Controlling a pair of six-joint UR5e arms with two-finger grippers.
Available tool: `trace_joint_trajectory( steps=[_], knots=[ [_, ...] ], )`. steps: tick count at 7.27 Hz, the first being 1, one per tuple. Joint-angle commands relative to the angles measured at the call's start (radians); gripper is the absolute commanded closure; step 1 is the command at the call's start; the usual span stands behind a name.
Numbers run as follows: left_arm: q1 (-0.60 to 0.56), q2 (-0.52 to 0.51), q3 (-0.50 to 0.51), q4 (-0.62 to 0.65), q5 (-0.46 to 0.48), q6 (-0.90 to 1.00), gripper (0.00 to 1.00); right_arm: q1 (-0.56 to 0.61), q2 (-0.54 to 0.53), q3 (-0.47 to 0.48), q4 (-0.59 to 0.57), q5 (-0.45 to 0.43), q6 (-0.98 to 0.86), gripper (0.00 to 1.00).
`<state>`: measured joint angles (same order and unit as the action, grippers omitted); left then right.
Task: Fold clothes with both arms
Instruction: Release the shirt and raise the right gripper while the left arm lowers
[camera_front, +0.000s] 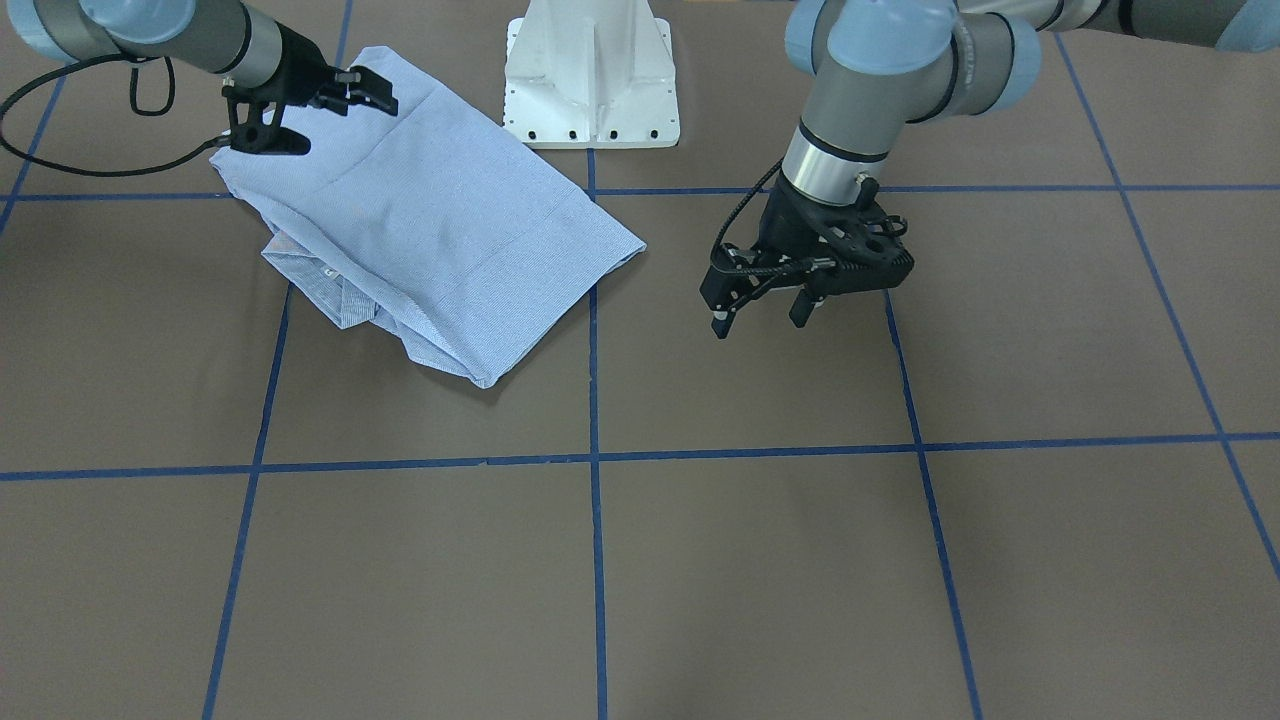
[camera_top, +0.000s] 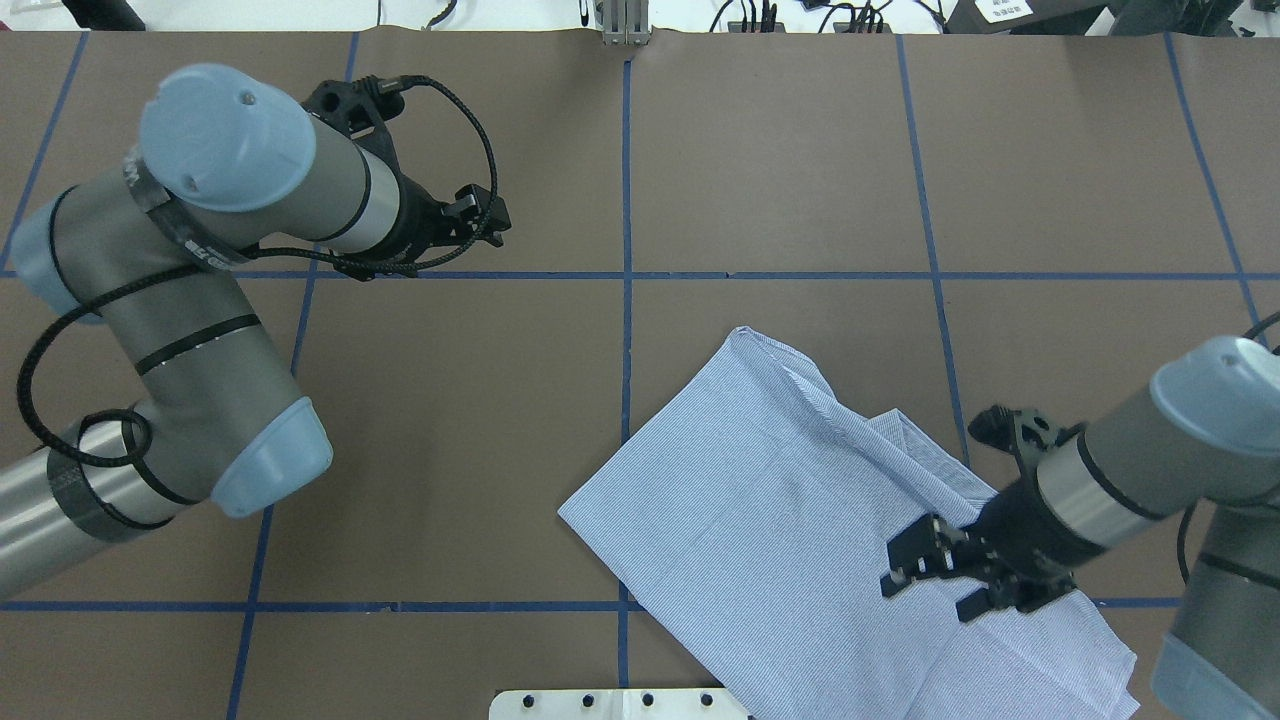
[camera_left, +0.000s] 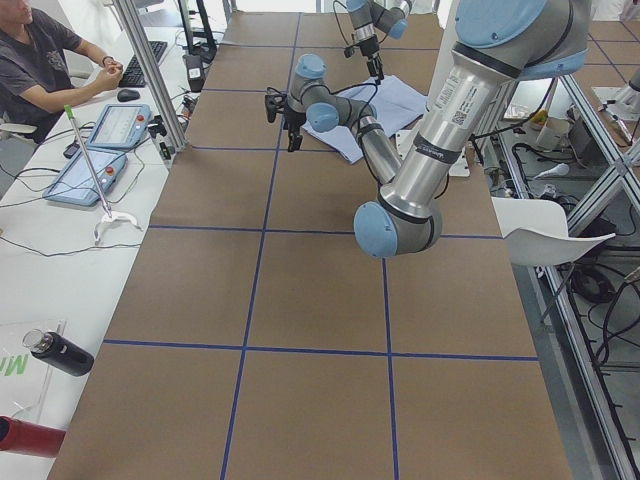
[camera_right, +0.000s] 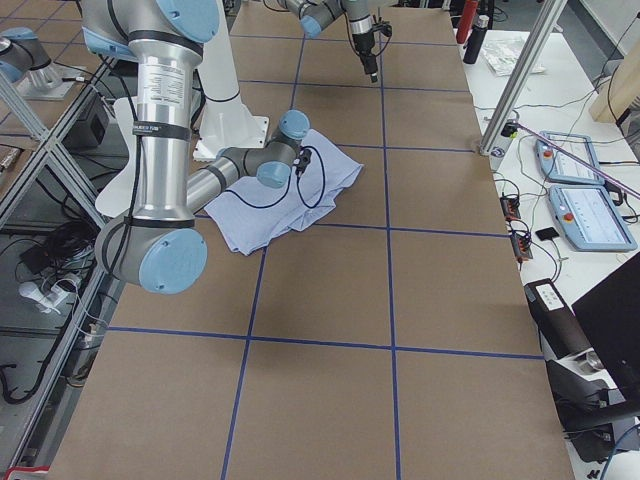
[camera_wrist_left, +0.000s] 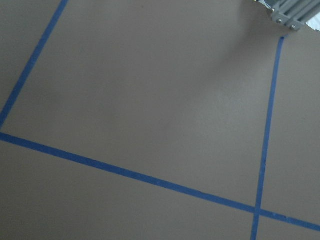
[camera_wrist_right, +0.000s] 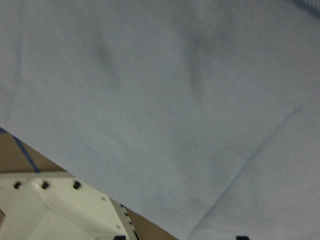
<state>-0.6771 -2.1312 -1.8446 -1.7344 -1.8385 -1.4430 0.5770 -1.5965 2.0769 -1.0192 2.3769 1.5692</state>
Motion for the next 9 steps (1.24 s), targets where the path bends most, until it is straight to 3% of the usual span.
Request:
trace_joint_trajectory(
  steps=[1,3,5,7,9],
  knots=[
    [0.118,-0.001,-0.01,0.001,0.033,-0.101,0.01,0.174,0.133,-0.047,-0.007,-0.138,-0.046,0.0],
    [0.215,-0.001,-0.013,0.001,0.048,-0.216,0.02,0.269,0.211,-0.063,-0.012,-0.166,-0.058,0.0],
    [0.318,0.002,0.011,0.001,0.099,-0.27,0.04,0.319,0.208,-0.078,-0.012,-0.215,-0.292,0.0],
    [0.356,-0.022,0.108,-0.001,0.126,-0.306,0.06,0.366,0.211,-0.125,-0.012,-0.203,-0.508,0.0],
    [0.361,-0.03,0.122,-0.004,0.133,-0.306,0.13,0.366,0.214,-0.146,-0.012,-0.209,-0.54,0.0]
  ],
)
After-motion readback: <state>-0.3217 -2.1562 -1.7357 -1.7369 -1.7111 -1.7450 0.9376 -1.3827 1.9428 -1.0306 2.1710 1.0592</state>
